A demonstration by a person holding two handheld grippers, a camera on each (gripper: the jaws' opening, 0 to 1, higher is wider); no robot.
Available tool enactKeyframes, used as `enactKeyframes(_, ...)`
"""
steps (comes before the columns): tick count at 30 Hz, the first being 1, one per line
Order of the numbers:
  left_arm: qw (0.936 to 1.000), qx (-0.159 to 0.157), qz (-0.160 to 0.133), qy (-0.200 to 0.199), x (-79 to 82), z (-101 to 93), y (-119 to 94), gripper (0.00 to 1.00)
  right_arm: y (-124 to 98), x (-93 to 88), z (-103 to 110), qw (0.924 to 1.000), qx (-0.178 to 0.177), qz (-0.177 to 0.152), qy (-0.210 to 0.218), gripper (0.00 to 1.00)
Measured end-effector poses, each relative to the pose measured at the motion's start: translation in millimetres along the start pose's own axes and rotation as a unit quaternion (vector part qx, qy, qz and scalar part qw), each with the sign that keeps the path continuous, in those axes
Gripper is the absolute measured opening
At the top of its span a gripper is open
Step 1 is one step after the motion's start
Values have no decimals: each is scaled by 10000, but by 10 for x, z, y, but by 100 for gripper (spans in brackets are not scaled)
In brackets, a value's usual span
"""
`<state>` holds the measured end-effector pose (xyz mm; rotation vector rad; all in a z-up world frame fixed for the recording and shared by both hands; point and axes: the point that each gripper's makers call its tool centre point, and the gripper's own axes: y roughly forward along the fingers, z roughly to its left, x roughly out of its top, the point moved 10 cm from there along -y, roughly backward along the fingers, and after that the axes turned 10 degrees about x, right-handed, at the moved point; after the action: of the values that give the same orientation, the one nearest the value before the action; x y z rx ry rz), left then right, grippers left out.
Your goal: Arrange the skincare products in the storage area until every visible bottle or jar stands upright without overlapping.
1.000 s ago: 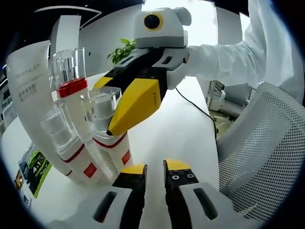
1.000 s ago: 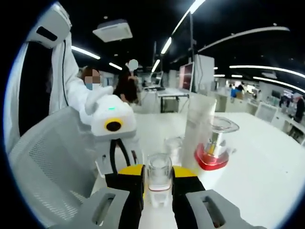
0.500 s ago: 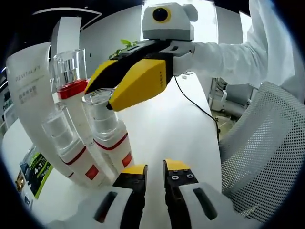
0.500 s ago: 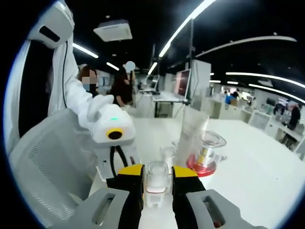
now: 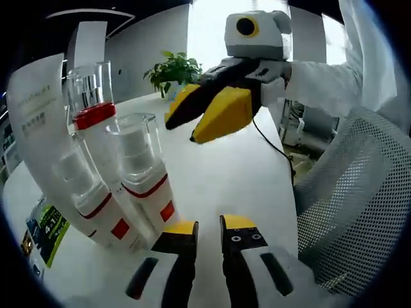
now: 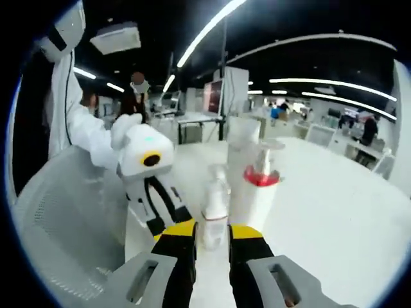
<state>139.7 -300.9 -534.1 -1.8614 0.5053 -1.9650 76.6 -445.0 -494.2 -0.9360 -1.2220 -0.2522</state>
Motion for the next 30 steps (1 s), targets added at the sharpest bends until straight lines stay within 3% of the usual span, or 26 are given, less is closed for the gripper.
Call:
enactKeyframes(3,10000,30,31,-9,-9,5,4,11,130,-131,0,9993,-25,316,219,4)
enactKeyframes(7,10000,30,38,-27,-23,18,16,10,226,-101,1,9974,-259,68,663,4)
enactKeyframes(11,10000,36,25,-29,-28,38,32,11,262,-91,-56,9964,-459,119,705,3)
enactKeyframes(24,9999,129,-11,-81,-25,116,86,10,324,-112,-8,9958,-381,110,825,5)
enactKeyframes(30,9998,181,-72,-50,-9,135,102,12,340,-97,-27,9950,-516,85,856,4)
